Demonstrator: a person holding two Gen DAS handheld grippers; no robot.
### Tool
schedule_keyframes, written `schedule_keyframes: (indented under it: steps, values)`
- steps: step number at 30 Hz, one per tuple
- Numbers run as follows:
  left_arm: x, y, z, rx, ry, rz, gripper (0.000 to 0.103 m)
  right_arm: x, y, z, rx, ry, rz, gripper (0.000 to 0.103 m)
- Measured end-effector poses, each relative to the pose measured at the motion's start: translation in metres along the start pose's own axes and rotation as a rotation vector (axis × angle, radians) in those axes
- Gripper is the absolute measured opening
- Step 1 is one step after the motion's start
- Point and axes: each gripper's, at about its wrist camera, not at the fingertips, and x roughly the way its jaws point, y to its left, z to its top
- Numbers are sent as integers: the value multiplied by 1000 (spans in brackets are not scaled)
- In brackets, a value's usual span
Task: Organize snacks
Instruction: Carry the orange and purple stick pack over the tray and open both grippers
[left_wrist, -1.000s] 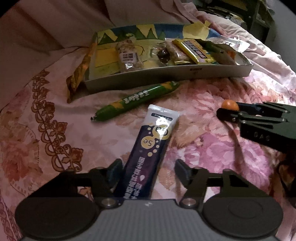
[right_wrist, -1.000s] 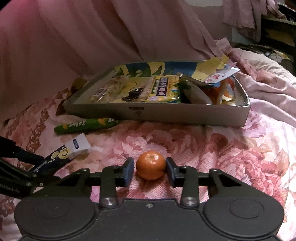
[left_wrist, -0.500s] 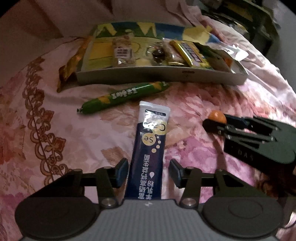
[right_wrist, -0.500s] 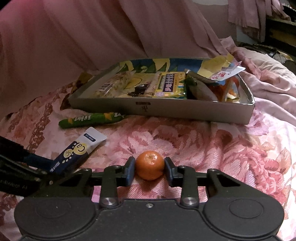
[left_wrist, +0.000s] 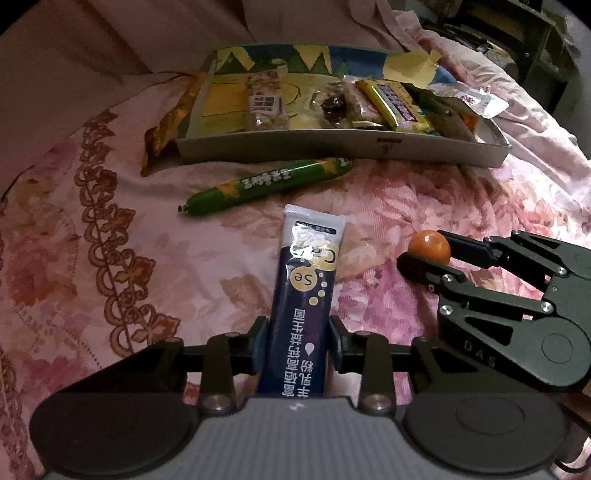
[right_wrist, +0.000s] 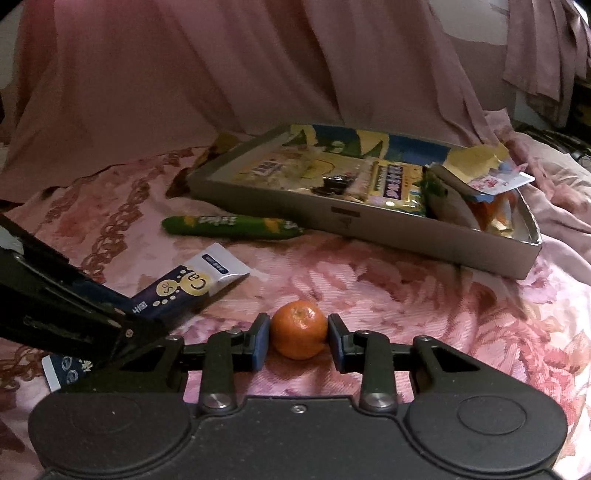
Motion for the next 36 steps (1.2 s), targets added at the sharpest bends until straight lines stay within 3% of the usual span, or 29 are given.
schedule_keyframes:
  steps: [12, 19, 30, 36]
  values:
    - [-26, -11, 10, 15, -37, 4, 36, -25, -3, 7, 31, -66, -9, 35]
    - [-38, -5, 28, -26, -137, 11, 36, -33, -10, 14, 43, -145, -69, 35]
    - [-29, -5, 90, -59, -276, 89, 36, -7, -8, 48, -53, -327, -128, 36]
    - [-9, -5, 128, -30, -315, 115, 36, 20, -15, 63, -64, -354, -148, 36]
